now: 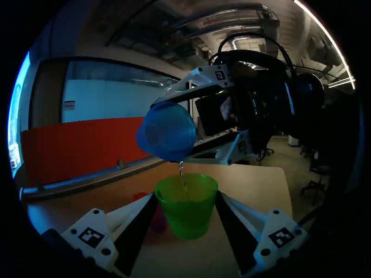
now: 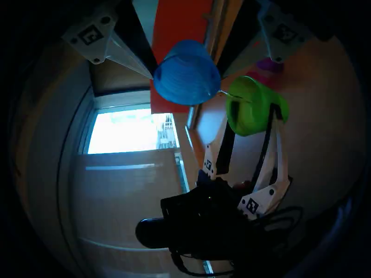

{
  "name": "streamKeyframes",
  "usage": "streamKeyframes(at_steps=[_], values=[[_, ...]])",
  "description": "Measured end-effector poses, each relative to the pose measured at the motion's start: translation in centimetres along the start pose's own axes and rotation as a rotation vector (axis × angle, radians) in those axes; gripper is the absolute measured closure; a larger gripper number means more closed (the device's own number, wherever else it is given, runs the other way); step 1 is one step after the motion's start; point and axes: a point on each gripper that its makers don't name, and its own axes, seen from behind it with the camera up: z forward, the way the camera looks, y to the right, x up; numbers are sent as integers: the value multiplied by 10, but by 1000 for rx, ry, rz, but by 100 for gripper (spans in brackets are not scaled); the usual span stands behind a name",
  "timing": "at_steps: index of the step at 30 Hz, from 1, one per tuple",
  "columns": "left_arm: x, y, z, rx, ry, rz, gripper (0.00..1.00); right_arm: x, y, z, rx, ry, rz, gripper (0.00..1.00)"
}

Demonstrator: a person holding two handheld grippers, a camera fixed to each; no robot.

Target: Pour water

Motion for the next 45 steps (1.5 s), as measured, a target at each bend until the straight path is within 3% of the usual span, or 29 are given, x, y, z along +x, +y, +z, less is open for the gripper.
streamKeyframes(at_steps=[29, 45], values=[[2, -2, -1, 3, 8, -3, 13, 15, -3, -4, -9, -1, -80, 10], [4, -3, -3, 4, 14, -6, 13, 25, -7, -6, -7, 3, -95, 10]])
